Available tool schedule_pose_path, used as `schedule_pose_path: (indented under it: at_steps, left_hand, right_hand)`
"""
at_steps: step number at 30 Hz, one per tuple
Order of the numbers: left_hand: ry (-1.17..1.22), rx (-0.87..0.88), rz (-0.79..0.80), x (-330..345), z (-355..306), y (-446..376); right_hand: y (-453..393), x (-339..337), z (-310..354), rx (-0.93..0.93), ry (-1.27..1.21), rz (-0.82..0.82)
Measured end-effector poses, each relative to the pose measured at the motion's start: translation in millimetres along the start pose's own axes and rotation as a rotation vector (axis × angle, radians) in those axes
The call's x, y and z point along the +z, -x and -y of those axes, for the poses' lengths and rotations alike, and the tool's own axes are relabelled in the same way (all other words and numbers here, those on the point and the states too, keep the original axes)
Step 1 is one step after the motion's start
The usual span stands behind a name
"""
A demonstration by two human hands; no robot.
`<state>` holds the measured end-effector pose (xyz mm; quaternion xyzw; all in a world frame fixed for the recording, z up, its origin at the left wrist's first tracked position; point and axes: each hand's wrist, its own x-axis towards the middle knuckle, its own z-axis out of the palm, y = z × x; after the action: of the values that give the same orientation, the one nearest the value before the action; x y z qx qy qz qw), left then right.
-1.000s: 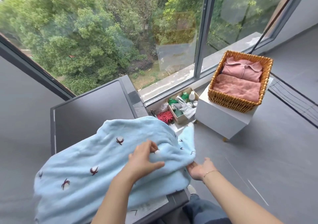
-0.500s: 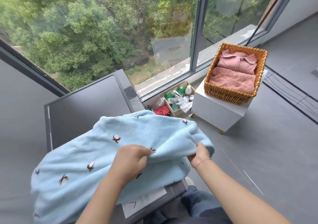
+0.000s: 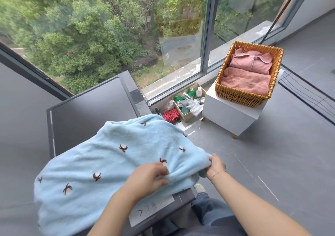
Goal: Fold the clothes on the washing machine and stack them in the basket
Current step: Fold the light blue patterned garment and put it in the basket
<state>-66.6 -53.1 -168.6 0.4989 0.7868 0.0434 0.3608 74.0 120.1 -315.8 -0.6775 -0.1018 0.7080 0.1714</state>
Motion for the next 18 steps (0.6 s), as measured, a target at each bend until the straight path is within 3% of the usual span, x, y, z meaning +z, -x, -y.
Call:
schedule_pose_path:
  at_steps: [3,5,7,9,11,14,15,16,18]
  left_hand:
    - [0.240,-0.089,0.178,-20.0,6.8,-3.1]
    - [0.311,-0.159,0.178,-29.0,6.0,-10.3]
    - [0.319,-0.160,-0.067,-41.9,0.7,-26.3]
    - [0.240,-0.117,-0.298,-55.2,-3.2,-51.0]
    - [0.066,-0.078,-0.364,-65.7,-10.7,-82.0]
    - [-0.382,-0.114,-0.142,-64.4,-23.5,-140.6]
    - [-0.499,-0.150,-0.028,-59.6,-26.9,-157.4]
    - [-0.591,-0.187,0.069,-54.0,-29.1,-170.4]
    - [-0.689,-0.205,0.165,-42.1,-29.7,-192.4]
  right_hand:
    - [21.6,-3.9,-3.8,0.098,0.118,-0.033]
    - [24.5,-7.4,-9.4,0.208,0.221,-0.066]
    - [30.0,-5.3,-5.5,0.268,0.231,-0.048]
    - [35.2,-2.3,0.6,0.350,0.090,-0.062]
    - [49.2,-1.4,2.1,0.394,-0.103,-0.042]
    - [51.3,-1.2,2.3,0.456,-0.548,-0.030]
    - [44.6,-5.1,-3.2,0.476,-0.550,0.030]
    - [31.1,-8.6,-7.3,0.484,-0.424,-0.018]
    - [15.2,-9.4,-15.4,0.556,-0.382,0.028]
